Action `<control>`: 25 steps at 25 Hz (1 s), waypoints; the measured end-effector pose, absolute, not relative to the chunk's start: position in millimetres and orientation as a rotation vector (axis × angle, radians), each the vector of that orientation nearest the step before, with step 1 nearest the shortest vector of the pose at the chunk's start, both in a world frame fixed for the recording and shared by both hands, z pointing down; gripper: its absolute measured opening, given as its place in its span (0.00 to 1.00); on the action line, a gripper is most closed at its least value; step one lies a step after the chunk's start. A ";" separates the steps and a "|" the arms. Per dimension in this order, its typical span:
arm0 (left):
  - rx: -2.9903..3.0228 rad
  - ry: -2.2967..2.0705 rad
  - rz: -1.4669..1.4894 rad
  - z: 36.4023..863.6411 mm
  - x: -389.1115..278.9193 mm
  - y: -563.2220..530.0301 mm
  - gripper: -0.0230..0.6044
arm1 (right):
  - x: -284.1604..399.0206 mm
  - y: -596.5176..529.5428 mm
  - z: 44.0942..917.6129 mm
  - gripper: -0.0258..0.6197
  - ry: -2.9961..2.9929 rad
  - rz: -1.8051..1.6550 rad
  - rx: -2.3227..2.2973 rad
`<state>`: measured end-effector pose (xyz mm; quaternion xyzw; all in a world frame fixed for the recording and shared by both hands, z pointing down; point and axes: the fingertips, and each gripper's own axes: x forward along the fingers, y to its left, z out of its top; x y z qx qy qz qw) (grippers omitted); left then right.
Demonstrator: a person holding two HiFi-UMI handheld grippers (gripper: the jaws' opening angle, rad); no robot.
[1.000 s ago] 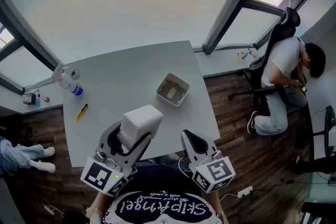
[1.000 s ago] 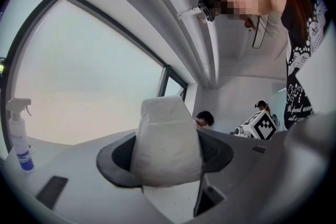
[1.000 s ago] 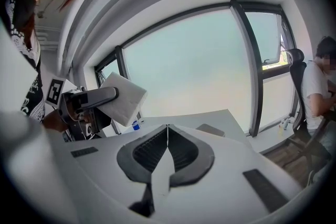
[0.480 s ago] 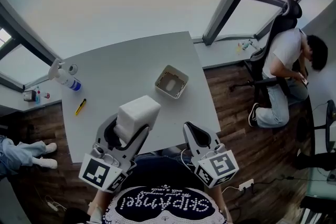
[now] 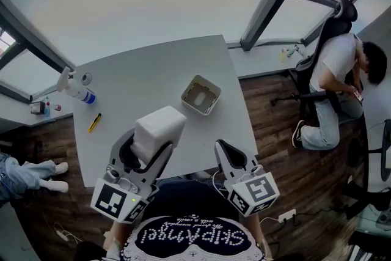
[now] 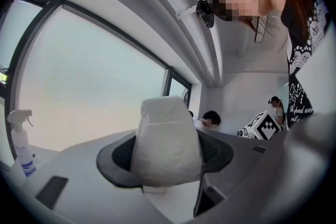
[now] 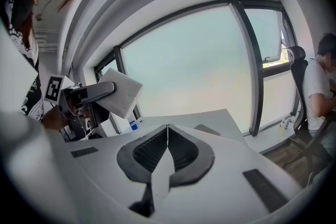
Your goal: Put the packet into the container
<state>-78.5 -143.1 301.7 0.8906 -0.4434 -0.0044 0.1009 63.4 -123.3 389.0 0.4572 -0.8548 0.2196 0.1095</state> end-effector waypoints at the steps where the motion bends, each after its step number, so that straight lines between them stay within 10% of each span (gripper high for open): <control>1: 2.634 -1.314 -0.011 301.5 -78.2 -145.3 0.48 | 63.5 -124.2 389.9 0.06 -2.514 0.650 1.340; 25: 2.662 -1.263 0.034 327.5 -49.9 -202.3 0.48 | 33.7 -99.0 422.5 0.06 -2.602 0.904 1.039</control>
